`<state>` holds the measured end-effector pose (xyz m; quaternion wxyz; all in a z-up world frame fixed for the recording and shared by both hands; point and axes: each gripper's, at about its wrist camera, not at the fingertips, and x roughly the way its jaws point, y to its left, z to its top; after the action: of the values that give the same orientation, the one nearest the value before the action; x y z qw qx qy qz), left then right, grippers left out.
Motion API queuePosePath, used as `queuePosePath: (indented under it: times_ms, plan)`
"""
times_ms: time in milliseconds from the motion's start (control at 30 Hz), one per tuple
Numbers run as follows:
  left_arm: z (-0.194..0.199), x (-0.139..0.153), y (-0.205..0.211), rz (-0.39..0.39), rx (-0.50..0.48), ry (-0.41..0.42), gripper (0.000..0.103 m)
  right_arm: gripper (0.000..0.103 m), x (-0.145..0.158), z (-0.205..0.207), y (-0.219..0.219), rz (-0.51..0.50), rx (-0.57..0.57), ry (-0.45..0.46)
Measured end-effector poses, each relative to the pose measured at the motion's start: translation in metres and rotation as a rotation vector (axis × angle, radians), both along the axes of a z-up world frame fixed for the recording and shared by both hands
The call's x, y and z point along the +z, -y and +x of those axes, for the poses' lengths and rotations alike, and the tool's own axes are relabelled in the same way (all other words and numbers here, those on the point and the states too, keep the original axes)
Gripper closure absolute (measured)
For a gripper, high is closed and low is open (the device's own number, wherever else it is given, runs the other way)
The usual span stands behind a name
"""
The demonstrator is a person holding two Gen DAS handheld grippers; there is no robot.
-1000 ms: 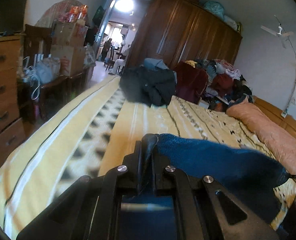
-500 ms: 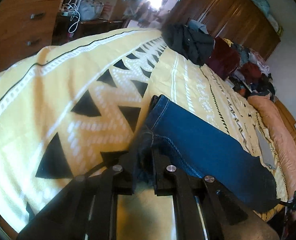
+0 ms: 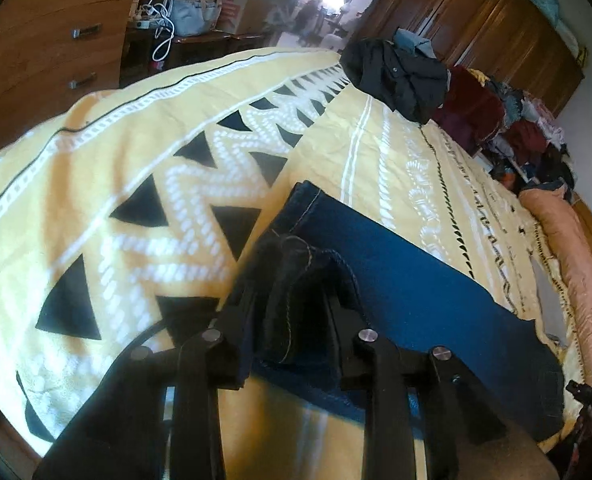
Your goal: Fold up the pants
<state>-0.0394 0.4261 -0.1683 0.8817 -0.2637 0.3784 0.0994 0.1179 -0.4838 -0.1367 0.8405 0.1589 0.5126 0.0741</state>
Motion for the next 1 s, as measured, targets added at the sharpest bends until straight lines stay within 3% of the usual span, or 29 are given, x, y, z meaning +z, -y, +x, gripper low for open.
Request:
queuePosePath:
  times_ms: [67,200,233,300,467,667,733,800,867,967,1000]
  plan:
    - [0.002,0.002,0.002,0.002,0.003,0.001,0.074,0.057,-0.009,0.012,-0.003,0.003,0.004,-0.055]
    - [0.01,0.003,0.007,0.003,0.002,0.003,0.074,0.06,-0.008,0.013,-0.017,-0.001,0.048,-0.079]
    - [0.013,0.002,0.009,0.003,0.003,0.003,0.074,0.066,-0.01,0.016,-0.02,-0.021,0.052,-0.091]
    - [0.018,0.001,0.012,0.003,0.004,0.001,0.074,0.098,-0.014,0.015,-0.018,0.011,0.041,-0.09]
    - [0.029,0.003,0.016,0.017,-0.003,-0.006,0.074,0.098,0.018,0.022,-0.02,0.012,0.061,0.079]
    - [0.034,0.003,0.018,0.024,0.006,-0.014,0.074,0.098,-0.015,0.036,-0.014,-0.019,0.03,0.047]
    - [0.033,0.003,0.018,0.02,0.007,-0.015,0.074,0.095,-0.028,0.03,-0.009,-0.011,0.01,0.017]
    - [0.031,0.003,0.017,0.017,0.008,-0.013,0.069,0.079,-0.028,0.017,-0.006,-0.041,-0.015,0.006]
    - [0.026,0.006,0.013,0.01,0.018,-0.004,0.068,0.068,-0.01,0.0,-0.004,-0.12,-0.064,0.027]
    - [0.014,0.017,0.007,-0.021,0.033,0.047,0.061,0.061,0.031,-0.024,-0.019,-0.22,-0.095,0.12]
    - [0.01,0.023,0.006,-0.023,0.036,0.07,0.06,0.051,0.046,-0.032,-0.031,-0.237,-0.086,0.162]
